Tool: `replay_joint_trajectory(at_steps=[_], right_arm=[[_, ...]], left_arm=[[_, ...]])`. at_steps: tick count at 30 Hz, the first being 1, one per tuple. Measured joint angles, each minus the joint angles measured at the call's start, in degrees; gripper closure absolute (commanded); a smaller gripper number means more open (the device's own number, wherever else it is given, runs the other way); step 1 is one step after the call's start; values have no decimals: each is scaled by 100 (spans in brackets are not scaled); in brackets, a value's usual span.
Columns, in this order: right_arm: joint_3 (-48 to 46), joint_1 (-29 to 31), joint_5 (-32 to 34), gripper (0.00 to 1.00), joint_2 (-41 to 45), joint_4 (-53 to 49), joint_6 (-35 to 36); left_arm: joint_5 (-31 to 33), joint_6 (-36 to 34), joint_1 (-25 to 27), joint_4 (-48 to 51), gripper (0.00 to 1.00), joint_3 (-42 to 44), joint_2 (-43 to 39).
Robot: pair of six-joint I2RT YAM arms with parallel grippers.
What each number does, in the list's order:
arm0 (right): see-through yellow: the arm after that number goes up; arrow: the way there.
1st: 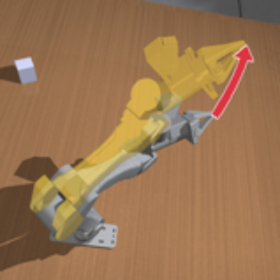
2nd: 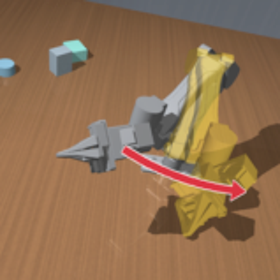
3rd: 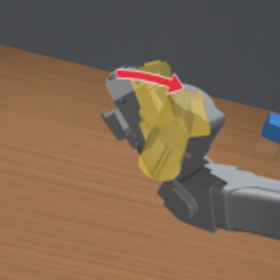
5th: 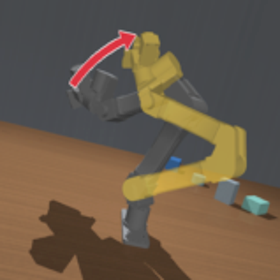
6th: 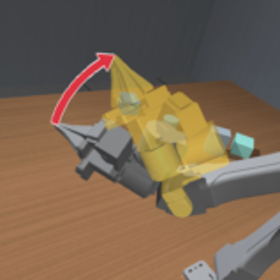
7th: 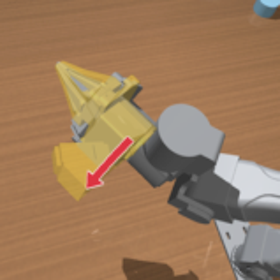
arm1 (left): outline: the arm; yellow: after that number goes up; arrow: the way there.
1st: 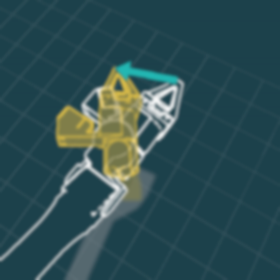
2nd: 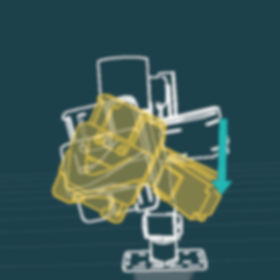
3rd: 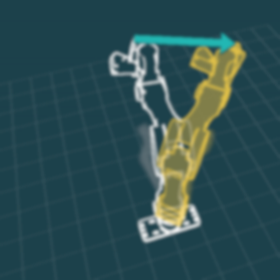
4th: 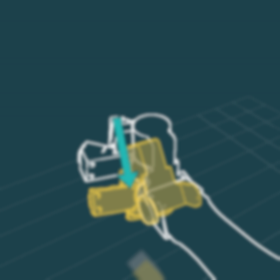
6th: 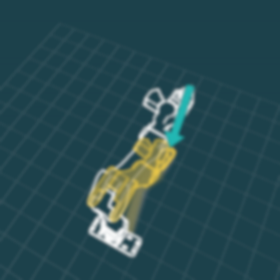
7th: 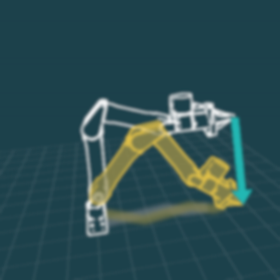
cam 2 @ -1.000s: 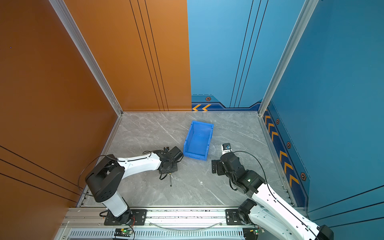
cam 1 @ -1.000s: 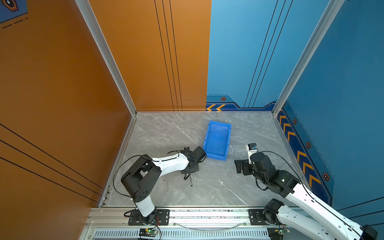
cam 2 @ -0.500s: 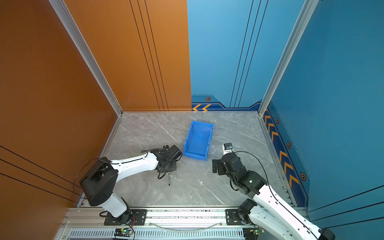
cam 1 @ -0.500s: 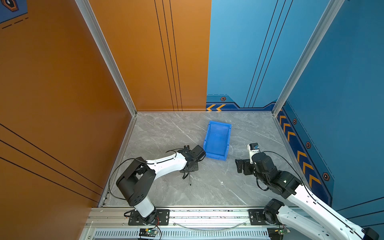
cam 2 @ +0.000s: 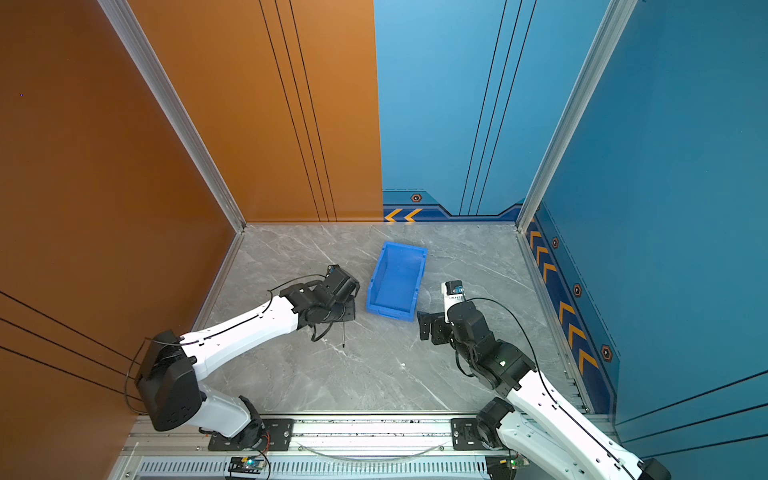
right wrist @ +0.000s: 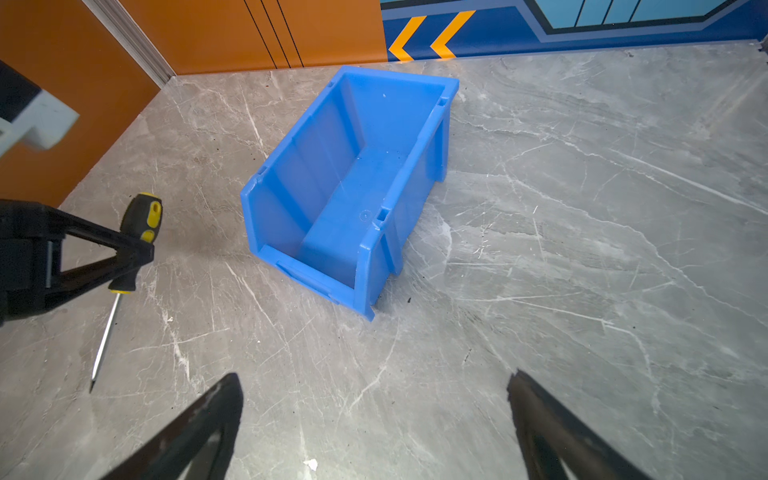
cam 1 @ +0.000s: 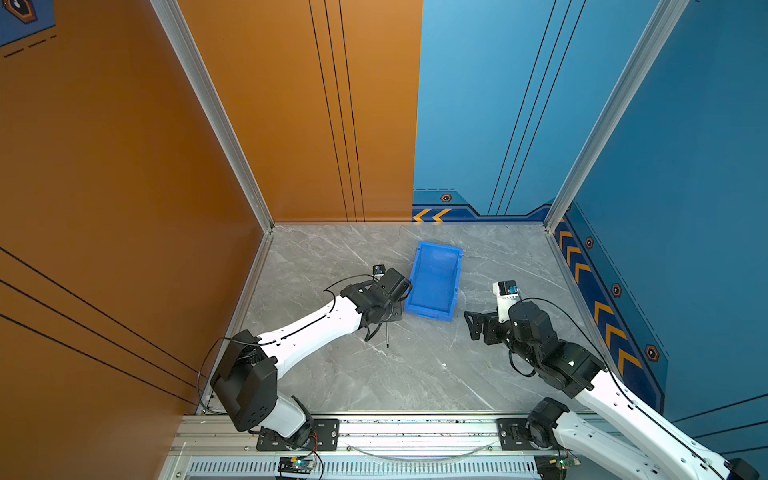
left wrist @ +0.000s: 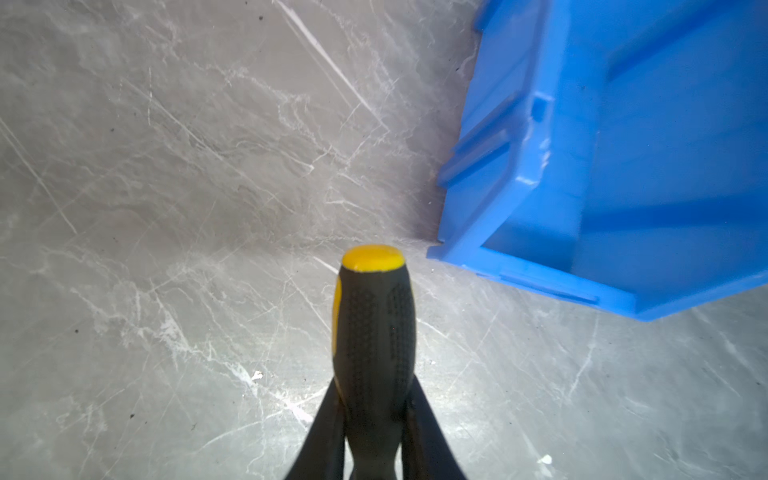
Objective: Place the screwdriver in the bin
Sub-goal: 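Lift the screwdriver with the left gripper and carry it over the blue bin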
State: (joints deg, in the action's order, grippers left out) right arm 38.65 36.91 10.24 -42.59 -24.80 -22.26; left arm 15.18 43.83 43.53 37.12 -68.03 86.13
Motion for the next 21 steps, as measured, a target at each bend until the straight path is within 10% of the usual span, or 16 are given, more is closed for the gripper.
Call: replay_joint_trajectory(at_steps=[21], right_arm=[[411,-990,-538,0,-863,391,175]], left_arm=[[-442,-1003,-439,190,100,-2312,1222]])
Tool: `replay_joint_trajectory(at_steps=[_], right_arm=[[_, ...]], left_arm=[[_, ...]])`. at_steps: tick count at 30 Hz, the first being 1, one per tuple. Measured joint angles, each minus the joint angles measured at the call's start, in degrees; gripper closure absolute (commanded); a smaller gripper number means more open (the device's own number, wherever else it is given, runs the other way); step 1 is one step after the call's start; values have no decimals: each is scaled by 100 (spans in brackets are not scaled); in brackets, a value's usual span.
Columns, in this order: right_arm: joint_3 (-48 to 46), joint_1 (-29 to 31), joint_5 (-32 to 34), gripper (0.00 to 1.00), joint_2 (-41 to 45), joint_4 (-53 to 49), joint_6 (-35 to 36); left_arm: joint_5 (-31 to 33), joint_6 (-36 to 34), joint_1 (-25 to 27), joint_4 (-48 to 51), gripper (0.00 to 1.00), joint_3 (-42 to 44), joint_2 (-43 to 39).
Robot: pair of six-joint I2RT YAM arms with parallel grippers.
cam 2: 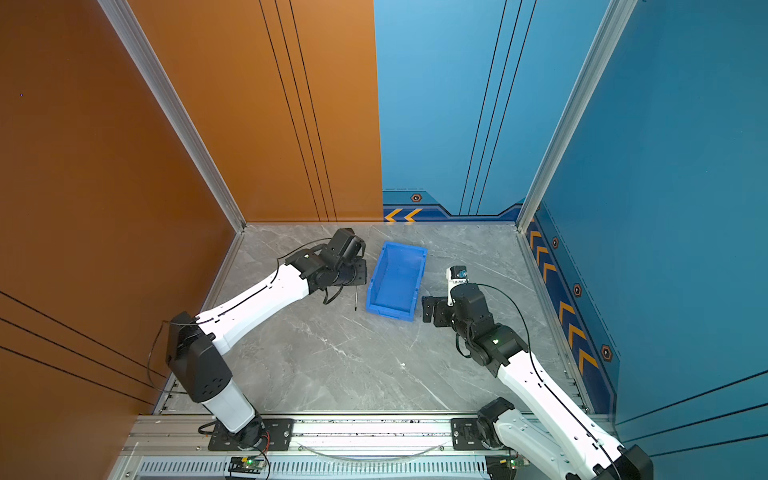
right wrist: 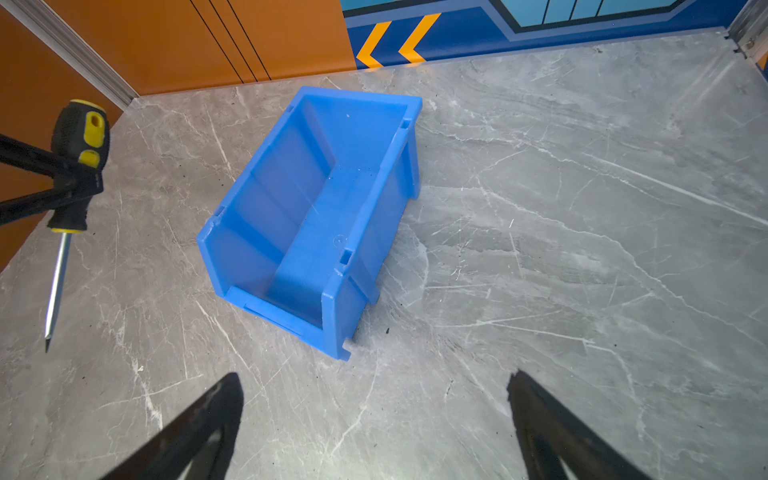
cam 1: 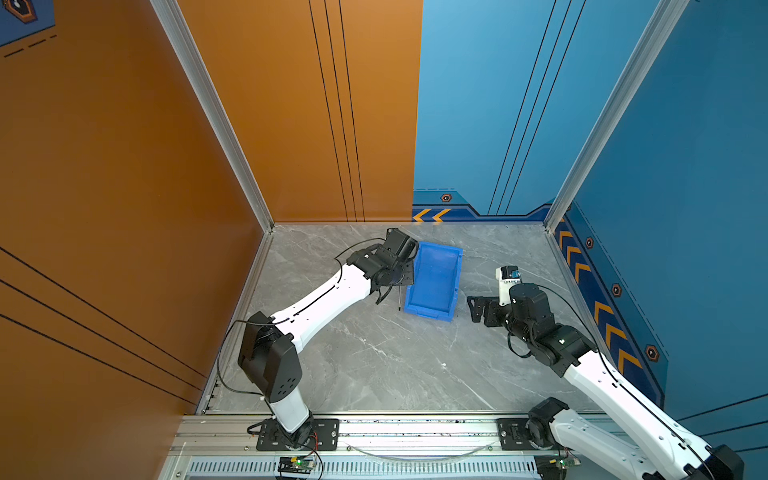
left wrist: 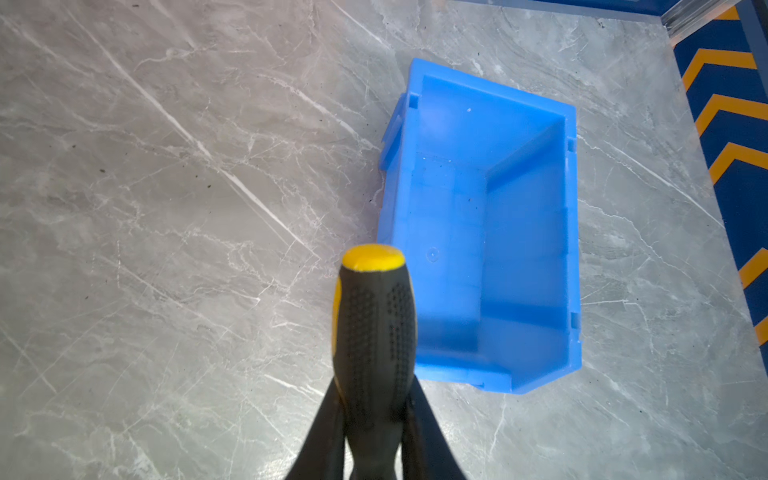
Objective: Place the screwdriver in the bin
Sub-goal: 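Lift the screwdriver with the left gripper and carry it over the blue bin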
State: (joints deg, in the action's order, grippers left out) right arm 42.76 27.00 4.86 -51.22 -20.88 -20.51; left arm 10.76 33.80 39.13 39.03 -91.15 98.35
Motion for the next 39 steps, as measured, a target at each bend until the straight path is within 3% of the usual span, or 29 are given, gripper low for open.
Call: replay_joint_trajectory(at_steps=[19,39], right_arm=[[251,-782,-529,0,-380,37,85],[146,-870,-621,0,-125,26,74]], left_arm=[[-407,-651,120,-2,100,-2686,2286],[-442,-743,219,0,100,-3040,3200]])
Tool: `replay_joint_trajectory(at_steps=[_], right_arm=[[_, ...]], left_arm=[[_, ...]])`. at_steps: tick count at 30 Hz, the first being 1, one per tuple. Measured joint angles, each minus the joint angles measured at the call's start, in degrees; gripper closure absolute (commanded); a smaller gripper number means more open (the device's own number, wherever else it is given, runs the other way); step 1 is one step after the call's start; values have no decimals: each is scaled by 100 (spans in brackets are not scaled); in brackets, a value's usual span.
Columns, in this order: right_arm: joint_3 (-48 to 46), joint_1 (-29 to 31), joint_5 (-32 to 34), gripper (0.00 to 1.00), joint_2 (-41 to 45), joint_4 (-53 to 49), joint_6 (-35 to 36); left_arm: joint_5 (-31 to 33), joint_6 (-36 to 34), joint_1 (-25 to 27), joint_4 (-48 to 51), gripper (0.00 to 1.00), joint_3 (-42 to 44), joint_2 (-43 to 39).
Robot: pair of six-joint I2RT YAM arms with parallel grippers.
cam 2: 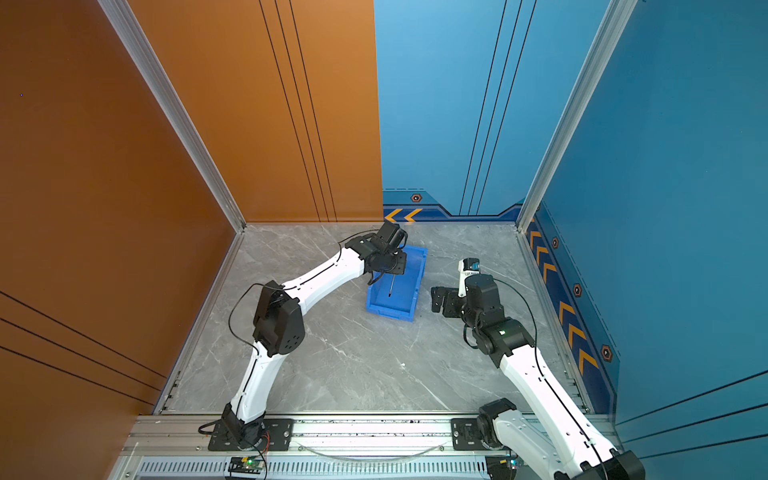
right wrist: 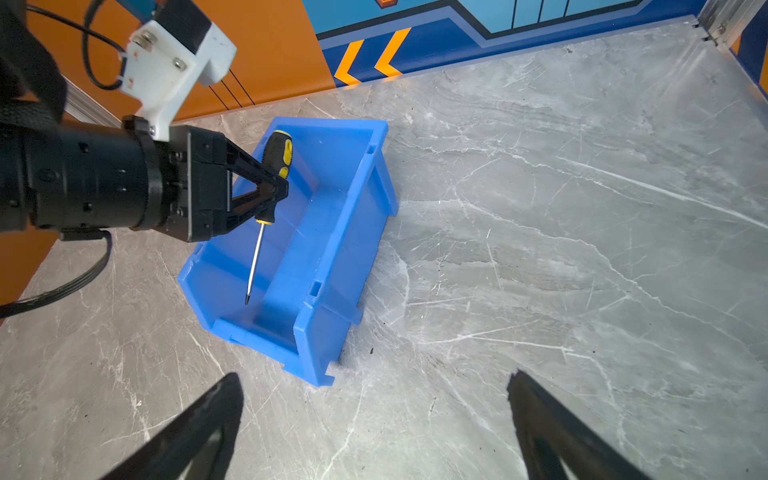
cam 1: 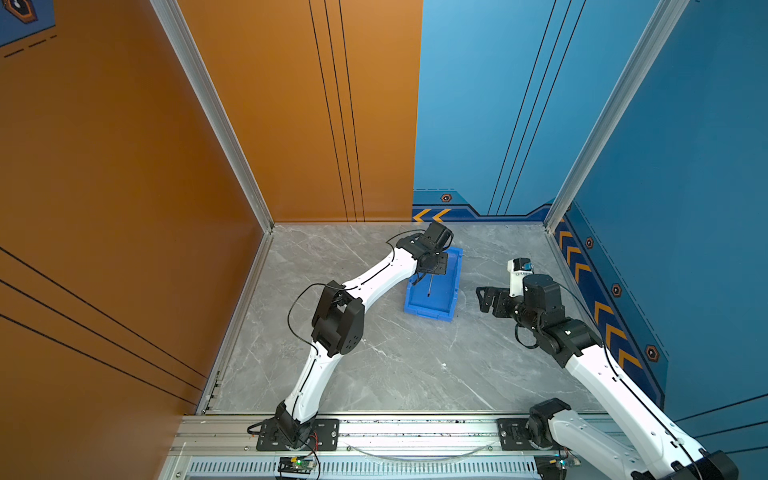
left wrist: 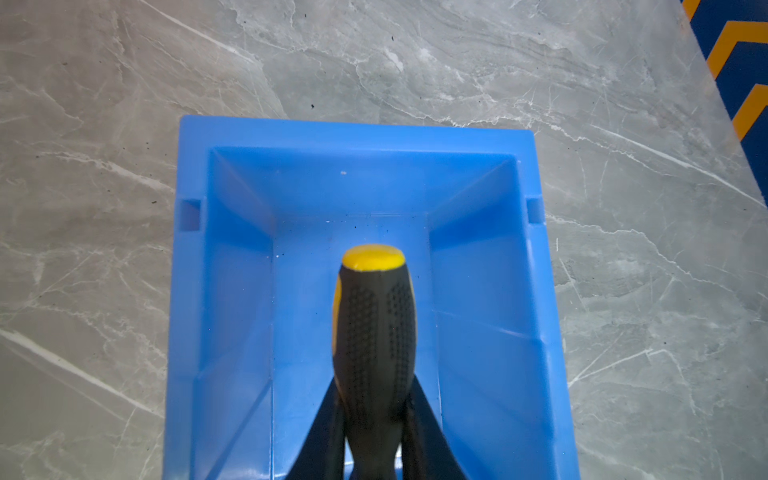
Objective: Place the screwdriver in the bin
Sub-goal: 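Lift the screwdriver with the left gripper and carry it over the blue bin, then lower the screwdriver into the blue bin with the left gripper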
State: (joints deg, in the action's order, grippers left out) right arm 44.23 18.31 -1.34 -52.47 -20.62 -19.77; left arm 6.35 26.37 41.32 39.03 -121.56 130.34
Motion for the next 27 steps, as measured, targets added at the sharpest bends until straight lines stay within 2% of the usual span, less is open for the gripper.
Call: replay_joint_trajectory(at_steps=[27], right_arm=[[-7,50,7,0,15,-37,-85]], left_arm=[[50,175,0,0,100,-7,461]])
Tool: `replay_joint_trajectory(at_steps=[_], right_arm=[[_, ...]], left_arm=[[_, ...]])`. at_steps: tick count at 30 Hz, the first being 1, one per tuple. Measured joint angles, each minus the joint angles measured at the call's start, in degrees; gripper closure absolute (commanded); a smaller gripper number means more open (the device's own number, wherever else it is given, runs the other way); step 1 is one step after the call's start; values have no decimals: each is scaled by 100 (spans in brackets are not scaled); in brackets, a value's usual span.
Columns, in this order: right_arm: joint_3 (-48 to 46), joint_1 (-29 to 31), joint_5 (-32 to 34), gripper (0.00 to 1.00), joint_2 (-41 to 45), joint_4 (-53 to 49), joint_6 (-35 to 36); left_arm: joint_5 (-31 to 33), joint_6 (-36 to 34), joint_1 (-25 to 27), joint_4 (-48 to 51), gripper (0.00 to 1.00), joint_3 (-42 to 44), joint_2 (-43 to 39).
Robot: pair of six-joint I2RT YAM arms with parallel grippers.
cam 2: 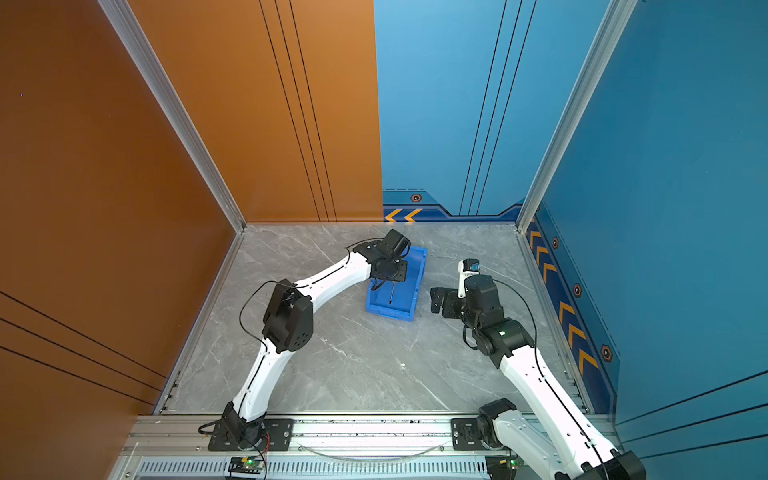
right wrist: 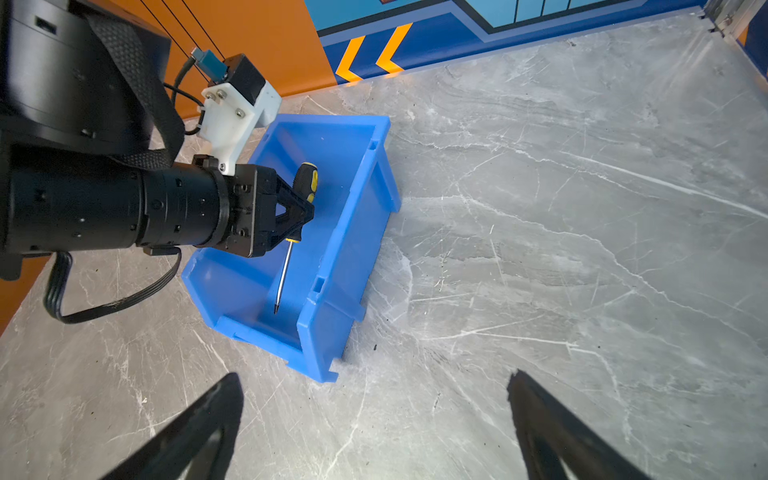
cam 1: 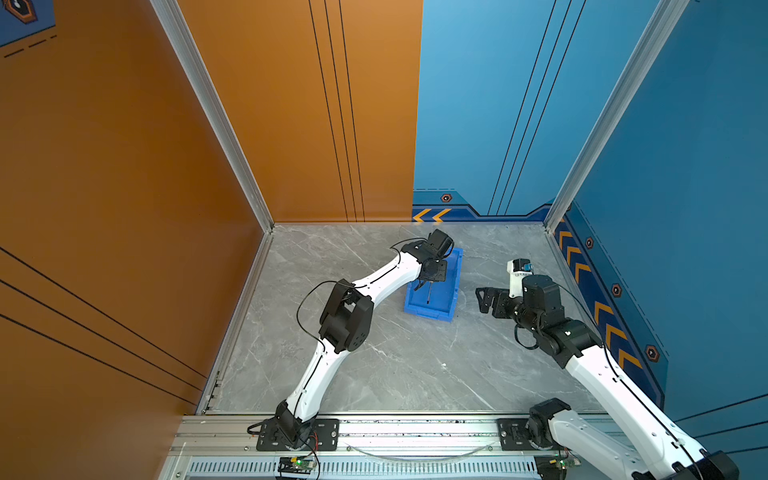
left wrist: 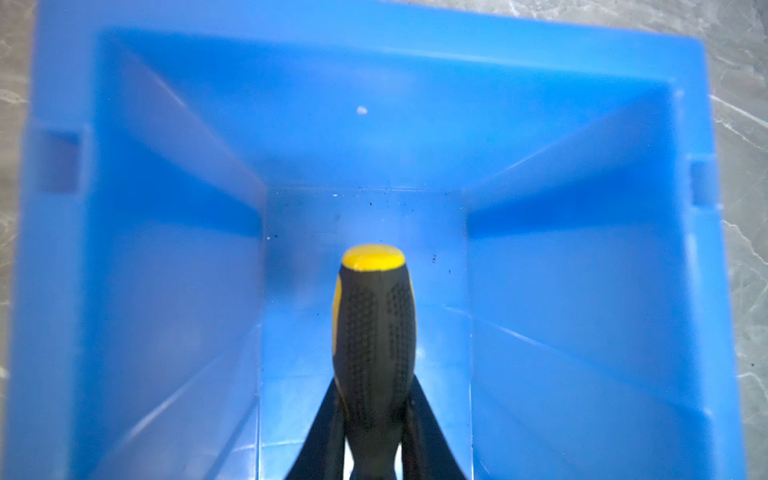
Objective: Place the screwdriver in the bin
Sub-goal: 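Lower the screwdriver into the blue bin with the left gripper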
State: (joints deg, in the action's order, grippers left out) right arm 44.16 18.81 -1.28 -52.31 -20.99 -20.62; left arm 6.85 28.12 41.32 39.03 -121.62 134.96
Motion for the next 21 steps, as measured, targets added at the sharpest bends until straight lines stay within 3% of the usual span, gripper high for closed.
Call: replay_joint_trajectory(at_steps=[21], right_arm=[[-42,144,153,0,63,-2,-83]], left_arm=[[466,192,168,4,100,0,387]])
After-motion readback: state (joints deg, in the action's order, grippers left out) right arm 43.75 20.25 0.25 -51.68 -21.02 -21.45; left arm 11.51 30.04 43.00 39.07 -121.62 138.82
